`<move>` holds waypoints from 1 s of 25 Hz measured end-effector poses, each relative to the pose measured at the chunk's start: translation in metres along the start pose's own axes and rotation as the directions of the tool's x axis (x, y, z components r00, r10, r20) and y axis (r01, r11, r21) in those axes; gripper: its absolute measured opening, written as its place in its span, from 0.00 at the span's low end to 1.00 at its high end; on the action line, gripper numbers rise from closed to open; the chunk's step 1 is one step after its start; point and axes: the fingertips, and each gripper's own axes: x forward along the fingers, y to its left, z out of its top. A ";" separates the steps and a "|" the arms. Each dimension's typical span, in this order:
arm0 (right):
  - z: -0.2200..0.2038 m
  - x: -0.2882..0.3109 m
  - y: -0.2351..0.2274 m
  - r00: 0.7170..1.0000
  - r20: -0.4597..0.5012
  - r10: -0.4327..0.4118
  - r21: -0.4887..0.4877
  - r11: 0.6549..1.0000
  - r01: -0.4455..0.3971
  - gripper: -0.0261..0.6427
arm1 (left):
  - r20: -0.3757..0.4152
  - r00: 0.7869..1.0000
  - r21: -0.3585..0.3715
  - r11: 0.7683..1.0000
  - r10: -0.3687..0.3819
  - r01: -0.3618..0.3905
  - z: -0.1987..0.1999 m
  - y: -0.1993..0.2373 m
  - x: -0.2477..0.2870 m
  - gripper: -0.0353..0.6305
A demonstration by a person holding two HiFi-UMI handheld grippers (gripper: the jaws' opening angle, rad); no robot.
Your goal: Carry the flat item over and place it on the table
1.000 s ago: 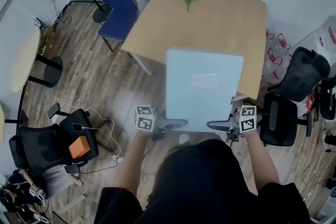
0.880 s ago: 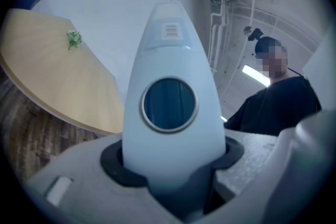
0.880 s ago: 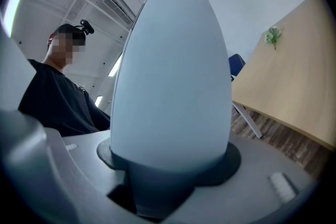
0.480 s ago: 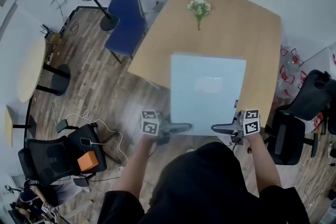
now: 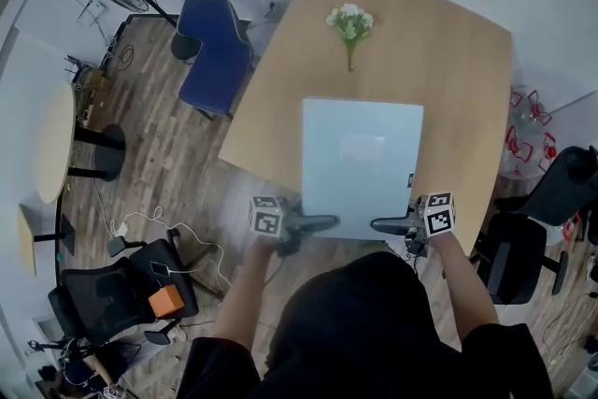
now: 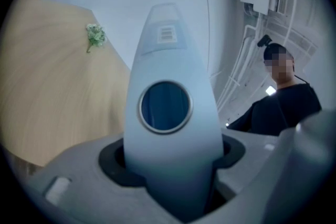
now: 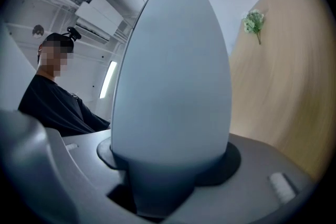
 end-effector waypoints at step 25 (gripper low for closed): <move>0.099 0.075 -0.192 0.984 0.172 -0.043 0.401 0.916 -0.030 0.49 | -0.083 0.986 -0.247 0.955 0.148 -0.164 0.107 0.222 -0.064 0.61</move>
